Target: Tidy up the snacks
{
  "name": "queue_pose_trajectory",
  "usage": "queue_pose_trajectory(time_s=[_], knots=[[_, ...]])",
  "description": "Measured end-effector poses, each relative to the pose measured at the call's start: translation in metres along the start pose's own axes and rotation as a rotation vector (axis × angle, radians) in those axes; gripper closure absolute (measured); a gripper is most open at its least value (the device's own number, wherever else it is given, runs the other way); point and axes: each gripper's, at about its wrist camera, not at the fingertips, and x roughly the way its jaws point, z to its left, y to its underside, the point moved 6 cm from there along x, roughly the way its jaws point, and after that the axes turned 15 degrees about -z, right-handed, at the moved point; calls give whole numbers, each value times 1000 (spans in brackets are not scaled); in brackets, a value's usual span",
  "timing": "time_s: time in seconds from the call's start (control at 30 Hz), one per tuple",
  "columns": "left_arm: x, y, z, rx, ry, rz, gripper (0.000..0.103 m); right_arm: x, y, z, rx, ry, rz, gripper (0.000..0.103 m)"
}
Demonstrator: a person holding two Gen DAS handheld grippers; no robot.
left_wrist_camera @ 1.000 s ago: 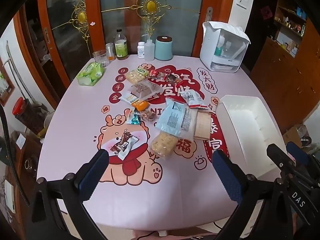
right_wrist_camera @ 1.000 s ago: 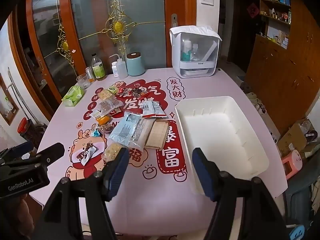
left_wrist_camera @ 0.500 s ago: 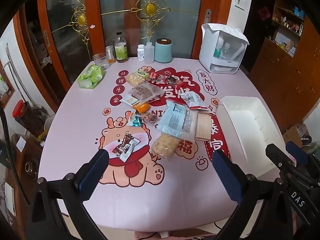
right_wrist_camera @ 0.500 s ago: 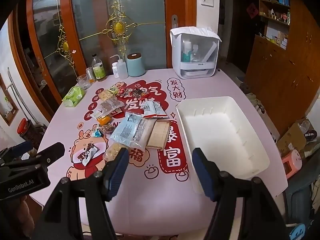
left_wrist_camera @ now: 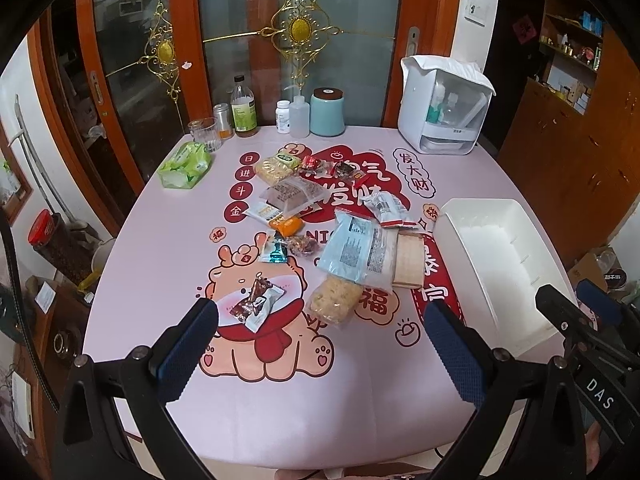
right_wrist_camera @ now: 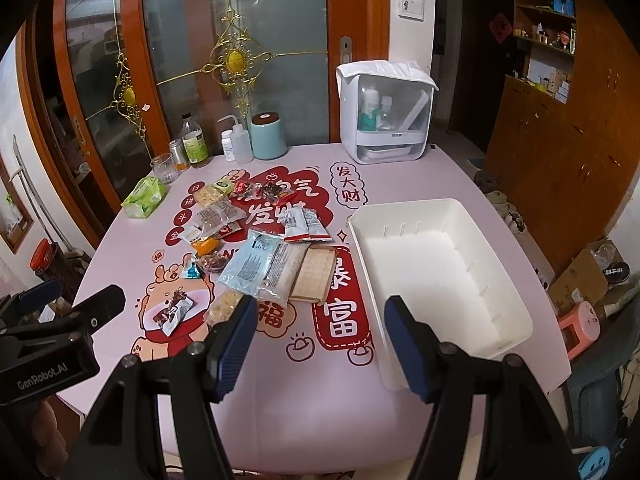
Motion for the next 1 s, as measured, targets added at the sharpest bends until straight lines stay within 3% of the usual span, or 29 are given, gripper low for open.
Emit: queue_pose_trajectory(time_s=[1.0], knots=[[-6,5,-9,51,34,-16,1,7,8,7,12,-21,43,37]])
